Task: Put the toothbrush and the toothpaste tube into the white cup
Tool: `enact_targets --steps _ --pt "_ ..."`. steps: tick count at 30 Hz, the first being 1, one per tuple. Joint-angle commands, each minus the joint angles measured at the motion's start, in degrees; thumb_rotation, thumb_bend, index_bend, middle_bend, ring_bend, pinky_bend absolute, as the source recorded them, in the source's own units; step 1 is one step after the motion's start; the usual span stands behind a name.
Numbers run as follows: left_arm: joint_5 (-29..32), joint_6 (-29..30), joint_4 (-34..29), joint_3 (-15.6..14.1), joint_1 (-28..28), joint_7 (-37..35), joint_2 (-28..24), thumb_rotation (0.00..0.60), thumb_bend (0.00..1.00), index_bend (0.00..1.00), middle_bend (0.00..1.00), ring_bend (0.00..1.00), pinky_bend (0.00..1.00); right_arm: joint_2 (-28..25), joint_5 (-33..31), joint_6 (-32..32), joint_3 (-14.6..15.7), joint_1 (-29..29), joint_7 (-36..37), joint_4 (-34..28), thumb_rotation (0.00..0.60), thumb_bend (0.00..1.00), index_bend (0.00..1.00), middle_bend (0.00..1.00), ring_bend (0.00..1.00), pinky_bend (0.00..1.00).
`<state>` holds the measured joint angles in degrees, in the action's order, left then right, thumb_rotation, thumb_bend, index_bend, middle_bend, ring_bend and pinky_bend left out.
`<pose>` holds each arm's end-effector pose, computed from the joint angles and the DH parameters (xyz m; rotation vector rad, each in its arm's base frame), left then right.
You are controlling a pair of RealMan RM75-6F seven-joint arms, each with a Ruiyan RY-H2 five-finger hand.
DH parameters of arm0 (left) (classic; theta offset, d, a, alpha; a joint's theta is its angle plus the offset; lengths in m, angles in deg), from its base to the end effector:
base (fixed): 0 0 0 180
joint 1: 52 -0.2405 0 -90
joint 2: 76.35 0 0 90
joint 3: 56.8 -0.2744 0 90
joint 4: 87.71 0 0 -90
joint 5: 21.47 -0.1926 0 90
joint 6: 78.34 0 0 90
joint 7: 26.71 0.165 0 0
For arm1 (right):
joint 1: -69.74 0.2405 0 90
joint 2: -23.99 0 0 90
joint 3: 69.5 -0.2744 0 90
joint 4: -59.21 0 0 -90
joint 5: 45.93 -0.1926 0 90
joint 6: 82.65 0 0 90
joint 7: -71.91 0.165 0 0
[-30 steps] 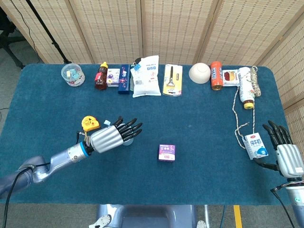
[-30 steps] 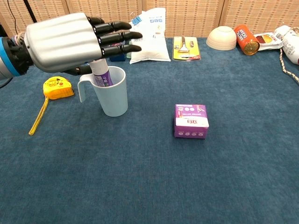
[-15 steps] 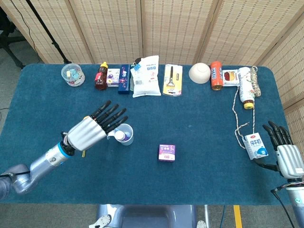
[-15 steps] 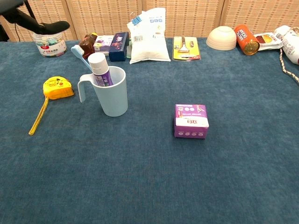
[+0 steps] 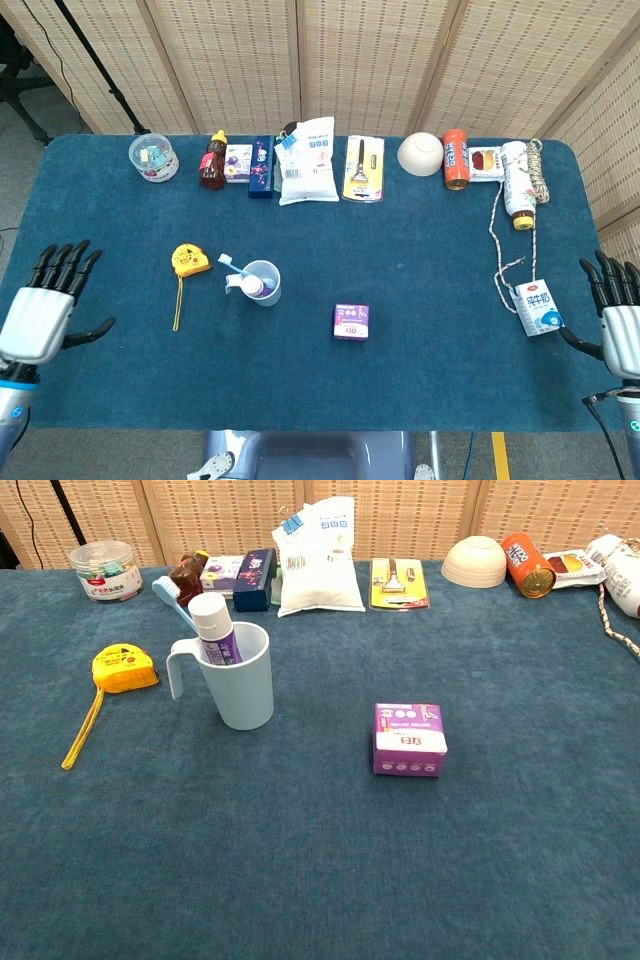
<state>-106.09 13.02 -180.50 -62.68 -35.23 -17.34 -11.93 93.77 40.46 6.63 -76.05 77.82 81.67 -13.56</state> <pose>-0.2856 0.2364 0.1767 -1.5385 -0.6782 -0.8992 -0.3475 -0.2356 0.2059 1.3385 -0.7056 0.9897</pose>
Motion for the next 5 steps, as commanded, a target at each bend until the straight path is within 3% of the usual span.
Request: enact_targets --steps 1,5 --pt "2.32 1.71 3.67 -1.33 -4.17 -6.17 1.96 0.425 0.15 0.0 0.0 0.0 0.0 -0.29 -0.15 0.61 -0.11 -0.46 -1.54 -1.32 0.6 0.0 0.0 0.0 0.0 0.0" --pt "2.49 2.9 8.0 -1.01 -7.08 -12.45 4.6 0.446 0.15 0.0 0.0 0.0 0.0 -0.34 -0.05 0.88 -0.13 -0.63 -2.56 -2.03 0.6 0.0 0.0 0.0 0.0 0.0"
